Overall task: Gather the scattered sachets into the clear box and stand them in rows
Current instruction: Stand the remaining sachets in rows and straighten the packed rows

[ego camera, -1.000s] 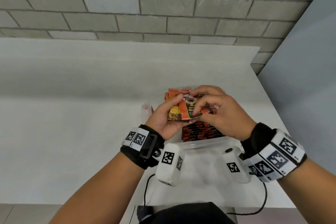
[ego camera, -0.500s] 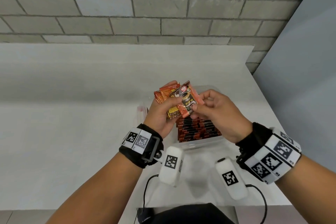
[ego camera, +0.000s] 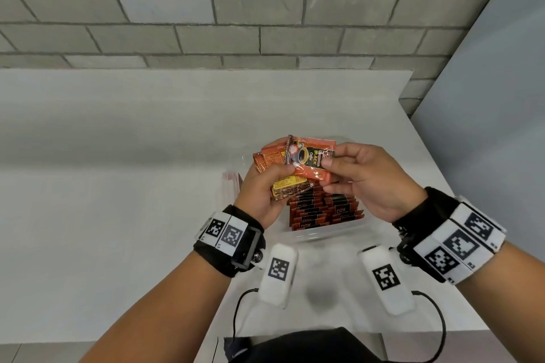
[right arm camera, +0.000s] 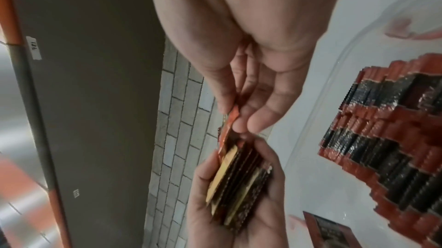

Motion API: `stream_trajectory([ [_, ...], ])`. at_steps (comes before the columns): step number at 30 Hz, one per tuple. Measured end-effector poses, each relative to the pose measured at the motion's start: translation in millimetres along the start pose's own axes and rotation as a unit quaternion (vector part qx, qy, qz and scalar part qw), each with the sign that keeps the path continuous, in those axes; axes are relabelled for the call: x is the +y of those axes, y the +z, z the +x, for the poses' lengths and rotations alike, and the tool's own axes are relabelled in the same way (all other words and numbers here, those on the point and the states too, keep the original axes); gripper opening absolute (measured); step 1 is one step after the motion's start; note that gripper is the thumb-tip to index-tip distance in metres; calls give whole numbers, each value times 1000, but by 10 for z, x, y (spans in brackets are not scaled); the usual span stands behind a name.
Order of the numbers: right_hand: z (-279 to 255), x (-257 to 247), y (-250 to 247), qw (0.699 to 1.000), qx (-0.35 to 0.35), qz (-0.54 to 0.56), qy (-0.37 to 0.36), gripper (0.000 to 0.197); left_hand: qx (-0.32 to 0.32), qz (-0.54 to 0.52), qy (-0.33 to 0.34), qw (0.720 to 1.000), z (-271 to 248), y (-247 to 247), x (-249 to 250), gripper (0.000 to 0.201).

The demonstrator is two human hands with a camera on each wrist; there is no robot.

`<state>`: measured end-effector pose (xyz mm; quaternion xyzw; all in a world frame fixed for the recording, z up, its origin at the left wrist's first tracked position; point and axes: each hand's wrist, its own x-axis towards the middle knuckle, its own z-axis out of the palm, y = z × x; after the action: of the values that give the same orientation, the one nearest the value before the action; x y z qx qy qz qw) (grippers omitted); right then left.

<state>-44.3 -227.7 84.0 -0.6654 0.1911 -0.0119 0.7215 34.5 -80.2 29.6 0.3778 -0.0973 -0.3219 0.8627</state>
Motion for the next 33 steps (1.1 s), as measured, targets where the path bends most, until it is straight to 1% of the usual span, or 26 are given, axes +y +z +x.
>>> stream_trajectory([
  [2,19,-32,-57,999,18,-15,-33,9,6,-10,-1,1000,19,-35,17,40],
  [3,24,-46,-95,997,33,-42,-48,7,20,-18,1,1000,32,-62,32,40],
  [5,33,-25,-188,985,61,-146,-73,7,57,-30,10,998,61,-154,75,40],
  [7,21,60,-256,953,63,-281,-92,8,85,-34,22,996,81,-265,120,37],
  [9,-20,188,-270,916,30,-388,-101,9,111,-37,27,993,86,-363,141,33],
  [11,-50,306,-239,885,-22,-453,-108,10,126,-39,26,991,88,-421,157,31],
  [12,-59,336,-218,874,-47,-471,-109,11,130,-39,24,990,88,-434,162,29],
  [14,-65,330,-169,856,-91,-497,-107,13,135,-31,18,990,95,-449,173,27],
  [17,-42,258,-100,822,-149,-541,-98,17,141,-23,15,990,103,-457,185,27],
  [19,-10,226,-75,810,-173,-553,-92,18,140,-21,14,990,104,-460,185,28],
  [21,15,197,-78,807,-178,-556,-94,17,144,-17,15,989,100,-459,189,27],
  [24,22,162,-84,792,-166,-575,-119,18,147,-10,17,989,90,-460,205,27],
  [26,13,153,-57,791,-186,-570,-121,18,147,-7,16,989,79,-461,201,27],
  [28,17,174,-14,791,-210,-564,-114,18,148,-4,12,989,68,-459,182,28],
  [33,68,322,55,760,-229,-604,-69,22,139,3,8,990,65,-452,166,34],
])
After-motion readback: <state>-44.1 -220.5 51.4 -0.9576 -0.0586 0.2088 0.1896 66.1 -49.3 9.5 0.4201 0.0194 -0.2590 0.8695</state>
